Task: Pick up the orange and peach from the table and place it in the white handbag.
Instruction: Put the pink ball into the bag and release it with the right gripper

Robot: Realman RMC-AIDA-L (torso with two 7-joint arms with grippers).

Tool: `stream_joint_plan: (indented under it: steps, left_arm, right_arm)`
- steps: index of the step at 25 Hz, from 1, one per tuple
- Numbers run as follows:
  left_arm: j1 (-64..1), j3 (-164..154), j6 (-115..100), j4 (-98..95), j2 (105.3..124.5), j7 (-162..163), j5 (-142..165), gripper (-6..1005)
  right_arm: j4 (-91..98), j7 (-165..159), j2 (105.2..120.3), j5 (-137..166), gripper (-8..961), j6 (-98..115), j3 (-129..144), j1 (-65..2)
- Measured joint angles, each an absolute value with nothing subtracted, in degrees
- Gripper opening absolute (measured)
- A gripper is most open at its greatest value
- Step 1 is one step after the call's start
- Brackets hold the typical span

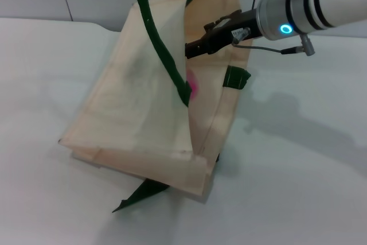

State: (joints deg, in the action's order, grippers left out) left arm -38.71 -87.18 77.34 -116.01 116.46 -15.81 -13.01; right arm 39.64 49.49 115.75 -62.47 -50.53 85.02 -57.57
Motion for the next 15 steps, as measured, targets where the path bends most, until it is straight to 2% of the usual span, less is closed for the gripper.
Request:
stream_joint_plan:
  steps: [7,15]
  left_arm:
    - [-38.5,-87.1,77.3,-116.0,116.46,-15.8,-12.8,249]
    - [-37.4,-86.3,77.2,-116.0,116.41,-15.7,-12.5,254]
  right_arm:
    - [38.8,48.8,115.54,-61.1,875,-50.5,84.4,-57.6]
    - [39.2,41.6,115.46,-45.1,871,-51.4,76.9,-56.6]
